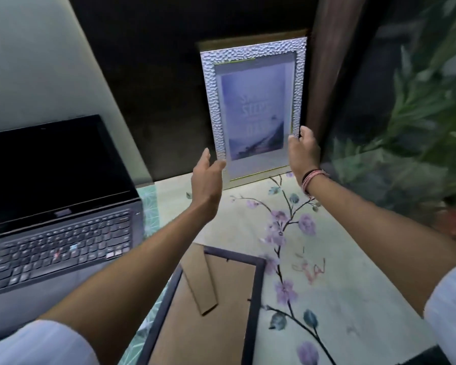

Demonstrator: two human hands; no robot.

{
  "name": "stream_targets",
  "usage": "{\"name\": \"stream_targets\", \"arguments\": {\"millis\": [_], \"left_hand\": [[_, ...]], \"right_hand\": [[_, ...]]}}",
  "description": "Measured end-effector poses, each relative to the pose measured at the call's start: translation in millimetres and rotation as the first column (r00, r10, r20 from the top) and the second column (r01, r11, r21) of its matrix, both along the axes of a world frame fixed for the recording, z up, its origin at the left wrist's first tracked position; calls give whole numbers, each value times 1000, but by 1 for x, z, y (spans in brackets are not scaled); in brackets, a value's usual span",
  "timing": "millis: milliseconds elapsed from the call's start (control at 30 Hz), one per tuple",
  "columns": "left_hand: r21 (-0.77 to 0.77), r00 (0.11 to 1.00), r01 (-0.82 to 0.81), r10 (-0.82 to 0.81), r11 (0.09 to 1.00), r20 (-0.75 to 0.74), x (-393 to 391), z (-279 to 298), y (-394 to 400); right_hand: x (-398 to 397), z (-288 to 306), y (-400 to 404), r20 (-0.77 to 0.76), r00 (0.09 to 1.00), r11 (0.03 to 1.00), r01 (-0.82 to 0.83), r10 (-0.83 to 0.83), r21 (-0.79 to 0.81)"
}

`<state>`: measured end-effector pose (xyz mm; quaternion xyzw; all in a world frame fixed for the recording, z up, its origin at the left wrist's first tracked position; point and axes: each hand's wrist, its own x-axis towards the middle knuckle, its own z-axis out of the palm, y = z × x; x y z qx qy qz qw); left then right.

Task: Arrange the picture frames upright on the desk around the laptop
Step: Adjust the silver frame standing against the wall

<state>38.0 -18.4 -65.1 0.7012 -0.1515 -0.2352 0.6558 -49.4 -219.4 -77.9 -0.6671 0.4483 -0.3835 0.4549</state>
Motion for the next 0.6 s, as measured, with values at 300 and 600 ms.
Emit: {"name": "stream_targets", "arguments": {"millis": [300, 600], "left_hand": [[25, 996, 5, -3, 1000, -88, 8, -1, -53], [-2, 992, -122, 122, 993, 17, 28, -11, -24]], "right_hand": [[4, -25, -61, 4, 988, 977, -154, 155, 151], [29, -20, -21, 182, 955, 962, -255, 234, 100]]}}
